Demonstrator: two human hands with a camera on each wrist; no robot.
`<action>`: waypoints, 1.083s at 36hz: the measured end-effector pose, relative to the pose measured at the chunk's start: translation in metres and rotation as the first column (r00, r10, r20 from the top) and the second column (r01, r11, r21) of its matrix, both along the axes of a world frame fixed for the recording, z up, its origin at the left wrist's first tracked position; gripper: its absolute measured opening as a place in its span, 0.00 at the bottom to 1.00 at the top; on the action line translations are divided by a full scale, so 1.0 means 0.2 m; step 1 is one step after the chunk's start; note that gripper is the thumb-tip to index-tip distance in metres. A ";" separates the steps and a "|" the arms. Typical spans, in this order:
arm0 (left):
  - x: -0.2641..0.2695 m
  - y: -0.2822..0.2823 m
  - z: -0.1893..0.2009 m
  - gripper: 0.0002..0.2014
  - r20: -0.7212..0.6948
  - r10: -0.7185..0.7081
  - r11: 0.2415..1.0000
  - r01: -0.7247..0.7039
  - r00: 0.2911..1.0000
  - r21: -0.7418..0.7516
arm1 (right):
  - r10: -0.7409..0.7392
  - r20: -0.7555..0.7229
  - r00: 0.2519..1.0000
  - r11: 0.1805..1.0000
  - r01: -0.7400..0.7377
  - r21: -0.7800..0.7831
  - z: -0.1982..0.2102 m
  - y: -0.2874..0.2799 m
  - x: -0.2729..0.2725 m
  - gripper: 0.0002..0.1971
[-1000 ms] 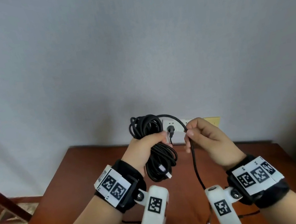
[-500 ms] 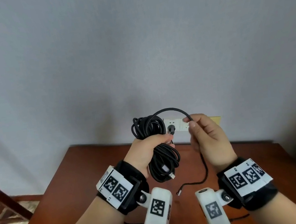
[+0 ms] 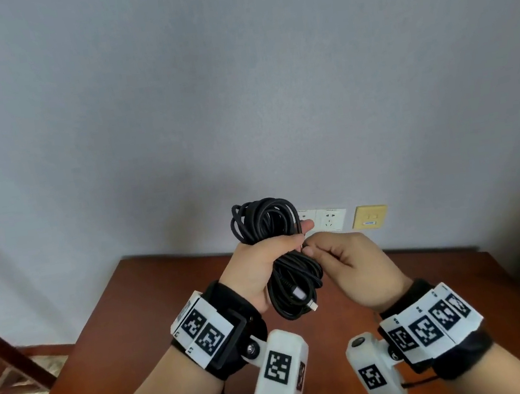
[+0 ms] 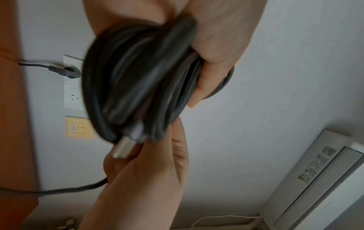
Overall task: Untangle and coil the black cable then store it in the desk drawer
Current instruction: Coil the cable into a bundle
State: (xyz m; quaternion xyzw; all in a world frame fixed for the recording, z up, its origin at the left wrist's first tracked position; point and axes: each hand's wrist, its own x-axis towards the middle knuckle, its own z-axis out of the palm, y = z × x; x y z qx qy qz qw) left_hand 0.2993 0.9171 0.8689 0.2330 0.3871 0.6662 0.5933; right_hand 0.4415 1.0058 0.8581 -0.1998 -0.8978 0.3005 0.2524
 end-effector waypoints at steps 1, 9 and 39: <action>0.00 0.00 0.00 0.16 0.011 -0.014 1.000 0.014 1.000 -0.013 | 0.036 0.032 0.999 0.999 -0.035 -0.013 0.00 0.01 0.00 0.19; 0.03 -0.01 -0.02 0.22 -0.014 0.023 0.998 -0.024 1.000 -0.061 | 0.169 0.406 0.898 0.971 -0.222 0.087 0.10 0.06 -0.01 0.09; -0.21 -0.02 0.03 0.06 -0.492 0.520 0.824 -0.561 0.698 0.074 | 0.052 0.219 0.974 0.966 -0.104 0.235 -0.02 0.14 0.12 0.05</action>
